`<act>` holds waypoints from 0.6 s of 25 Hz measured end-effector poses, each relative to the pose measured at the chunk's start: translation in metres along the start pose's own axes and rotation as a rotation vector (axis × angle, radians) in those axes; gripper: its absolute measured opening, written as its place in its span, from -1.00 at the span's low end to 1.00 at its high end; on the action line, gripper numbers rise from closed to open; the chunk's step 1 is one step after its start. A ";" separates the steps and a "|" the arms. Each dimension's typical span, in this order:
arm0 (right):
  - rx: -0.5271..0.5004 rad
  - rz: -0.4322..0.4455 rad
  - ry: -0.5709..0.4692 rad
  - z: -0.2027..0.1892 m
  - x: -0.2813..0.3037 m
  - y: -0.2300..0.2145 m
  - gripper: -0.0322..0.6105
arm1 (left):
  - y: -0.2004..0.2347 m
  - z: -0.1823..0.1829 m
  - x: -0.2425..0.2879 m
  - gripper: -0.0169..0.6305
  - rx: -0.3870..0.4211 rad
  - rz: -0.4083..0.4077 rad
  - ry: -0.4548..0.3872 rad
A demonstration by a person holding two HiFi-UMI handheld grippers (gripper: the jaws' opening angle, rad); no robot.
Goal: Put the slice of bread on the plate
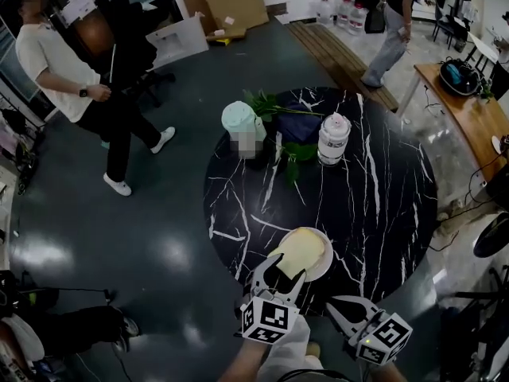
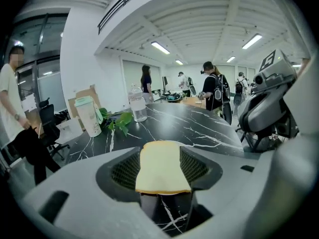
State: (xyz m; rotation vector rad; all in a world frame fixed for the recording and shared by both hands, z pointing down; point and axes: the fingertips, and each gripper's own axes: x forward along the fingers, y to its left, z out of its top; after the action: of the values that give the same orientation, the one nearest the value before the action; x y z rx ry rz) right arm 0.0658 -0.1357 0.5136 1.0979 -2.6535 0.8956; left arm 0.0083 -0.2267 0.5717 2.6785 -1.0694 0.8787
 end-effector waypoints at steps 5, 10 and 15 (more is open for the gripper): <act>-0.086 -0.017 0.003 0.003 0.003 0.003 -0.86 | -0.005 0.011 -0.022 -0.78 0.044 0.041 -0.078; -0.176 -0.014 -0.001 0.013 0.006 0.013 -0.87 | -0.015 0.027 -0.043 -0.92 0.027 0.029 -0.143; -0.236 -0.011 -0.014 0.024 0.005 0.022 -0.87 | -0.030 0.039 -0.065 -0.92 0.001 0.017 -0.194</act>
State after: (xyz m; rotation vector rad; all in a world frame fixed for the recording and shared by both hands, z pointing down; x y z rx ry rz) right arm 0.0493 -0.1397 0.4855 1.0631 -2.6759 0.5552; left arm 0.0089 -0.1784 0.5065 2.8053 -1.1309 0.6308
